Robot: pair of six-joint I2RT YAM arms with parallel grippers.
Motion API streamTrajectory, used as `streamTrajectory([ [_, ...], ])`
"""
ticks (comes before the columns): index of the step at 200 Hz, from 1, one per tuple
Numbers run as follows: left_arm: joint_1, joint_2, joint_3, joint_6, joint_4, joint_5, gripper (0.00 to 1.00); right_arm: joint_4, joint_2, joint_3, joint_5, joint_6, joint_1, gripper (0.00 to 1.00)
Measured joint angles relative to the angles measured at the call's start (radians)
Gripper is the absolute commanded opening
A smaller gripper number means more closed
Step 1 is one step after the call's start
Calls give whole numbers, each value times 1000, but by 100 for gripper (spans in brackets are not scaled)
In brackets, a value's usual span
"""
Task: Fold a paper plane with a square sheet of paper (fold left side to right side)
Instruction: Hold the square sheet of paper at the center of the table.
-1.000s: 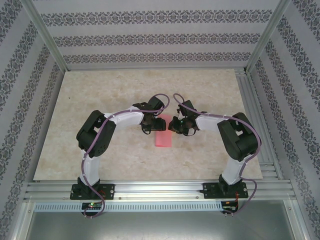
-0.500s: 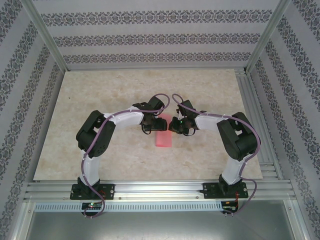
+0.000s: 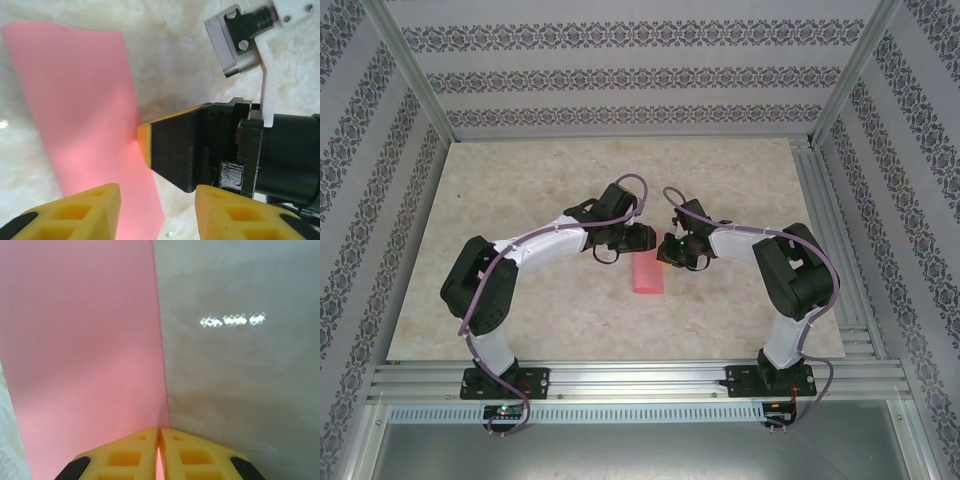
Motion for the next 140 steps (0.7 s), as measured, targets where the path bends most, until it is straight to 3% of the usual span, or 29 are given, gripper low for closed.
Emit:
streamTrajectory([
  [59,0,91,-18,-29,35,37,35,-1,0,0,0,0,0,12],
  [140,9,134,-85,-28,56,13,32,-5,2,3,0,-3,0,12],
])
